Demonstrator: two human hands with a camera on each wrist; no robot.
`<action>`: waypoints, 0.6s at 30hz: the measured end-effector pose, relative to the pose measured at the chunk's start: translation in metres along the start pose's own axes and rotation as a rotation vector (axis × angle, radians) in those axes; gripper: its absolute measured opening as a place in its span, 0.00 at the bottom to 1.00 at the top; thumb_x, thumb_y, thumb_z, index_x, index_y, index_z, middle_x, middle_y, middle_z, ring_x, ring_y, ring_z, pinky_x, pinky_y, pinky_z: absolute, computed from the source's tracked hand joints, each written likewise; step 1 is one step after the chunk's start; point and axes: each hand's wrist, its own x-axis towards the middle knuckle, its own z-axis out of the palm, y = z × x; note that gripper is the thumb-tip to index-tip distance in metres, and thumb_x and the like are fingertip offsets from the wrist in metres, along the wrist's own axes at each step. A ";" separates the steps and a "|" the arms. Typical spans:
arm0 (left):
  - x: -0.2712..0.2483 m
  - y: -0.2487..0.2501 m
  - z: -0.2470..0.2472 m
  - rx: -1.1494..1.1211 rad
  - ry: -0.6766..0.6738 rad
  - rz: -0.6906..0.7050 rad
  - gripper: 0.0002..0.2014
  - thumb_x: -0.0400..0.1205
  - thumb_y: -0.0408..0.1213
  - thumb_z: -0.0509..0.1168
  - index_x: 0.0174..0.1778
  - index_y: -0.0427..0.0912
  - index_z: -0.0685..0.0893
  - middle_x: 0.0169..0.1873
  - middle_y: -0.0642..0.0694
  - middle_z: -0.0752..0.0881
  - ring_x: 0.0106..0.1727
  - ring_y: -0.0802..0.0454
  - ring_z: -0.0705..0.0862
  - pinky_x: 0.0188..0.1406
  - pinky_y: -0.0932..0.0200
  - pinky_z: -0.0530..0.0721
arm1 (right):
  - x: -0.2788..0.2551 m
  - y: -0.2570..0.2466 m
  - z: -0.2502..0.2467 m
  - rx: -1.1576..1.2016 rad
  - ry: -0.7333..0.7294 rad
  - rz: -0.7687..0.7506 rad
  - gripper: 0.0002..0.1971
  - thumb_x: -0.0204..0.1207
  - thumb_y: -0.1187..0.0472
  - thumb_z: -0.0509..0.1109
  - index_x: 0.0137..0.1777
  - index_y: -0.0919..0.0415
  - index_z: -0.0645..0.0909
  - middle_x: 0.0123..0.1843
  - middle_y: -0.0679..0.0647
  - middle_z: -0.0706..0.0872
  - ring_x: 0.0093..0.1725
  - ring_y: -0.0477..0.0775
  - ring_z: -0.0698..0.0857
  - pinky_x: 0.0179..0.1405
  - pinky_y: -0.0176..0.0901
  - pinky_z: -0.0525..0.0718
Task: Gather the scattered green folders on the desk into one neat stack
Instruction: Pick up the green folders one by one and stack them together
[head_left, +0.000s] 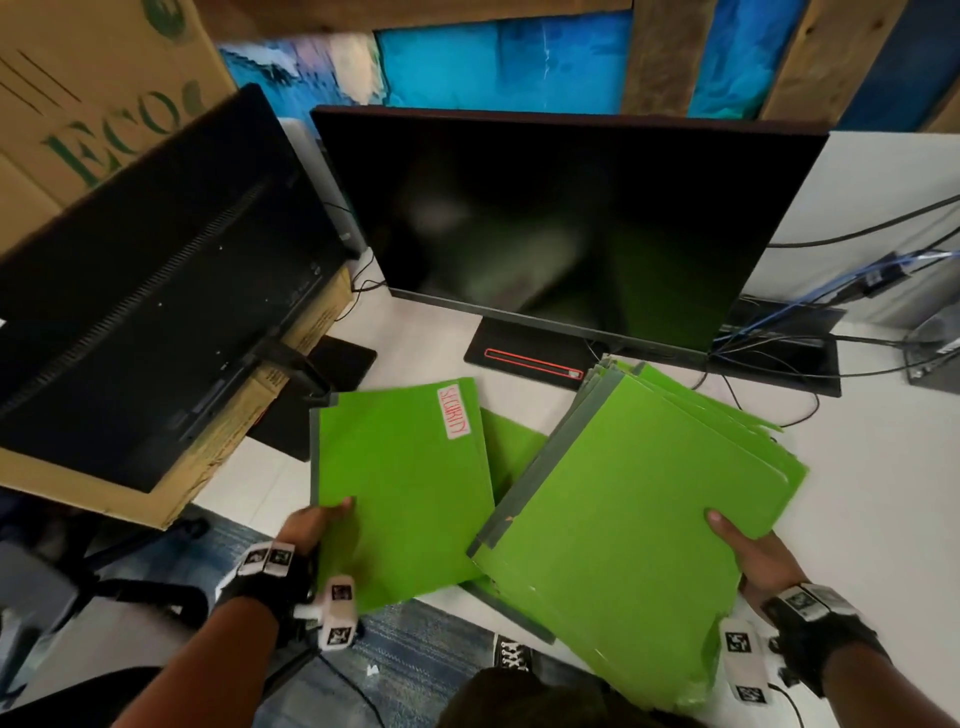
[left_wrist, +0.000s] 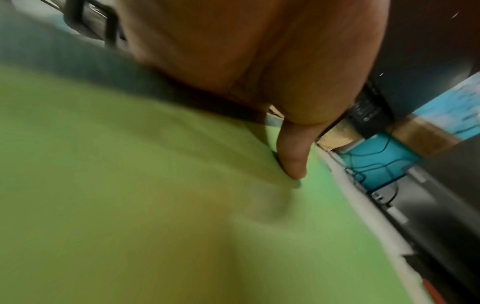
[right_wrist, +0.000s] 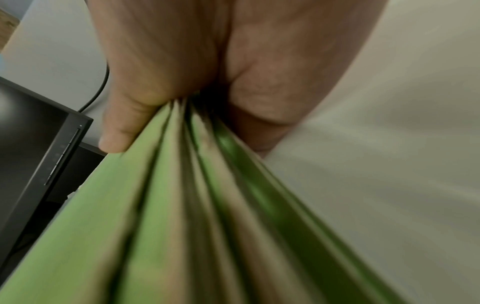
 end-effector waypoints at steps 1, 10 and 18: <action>-0.002 -0.010 0.001 -0.003 -0.003 -0.028 0.24 0.72 0.42 0.77 0.54 0.26 0.84 0.36 0.32 0.88 0.34 0.39 0.85 0.43 0.38 0.88 | -0.002 -0.003 0.001 0.006 0.001 0.001 0.45 0.48 0.41 0.86 0.67 0.55 0.80 0.62 0.56 0.87 0.60 0.62 0.85 0.66 0.68 0.77; -0.002 -0.044 0.022 -0.098 -0.172 -0.119 0.39 0.53 0.49 0.84 0.58 0.33 0.84 0.45 0.33 0.84 0.44 0.37 0.80 0.45 0.43 0.79 | -0.005 -0.014 -0.034 -0.012 0.034 0.009 0.40 0.56 0.45 0.82 0.70 0.57 0.77 0.62 0.57 0.86 0.58 0.62 0.85 0.63 0.61 0.78; -0.038 -0.011 0.042 -0.005 -0.182 -0.107 0.14 0.71 0.36 0.74 0.50 0.35 0.84 0.32 0.37 0.83 0.31 0.43 0.79 0.35 0.52 0.77 | 0.001 -0.012 -0.049 0.002 0.027 0.040 0.51 0.45 0.42 0.87 0.71 0.59 0.76 0.64 0.60 0.85 0.60 0.64 0.85 0.64 0.67 0.78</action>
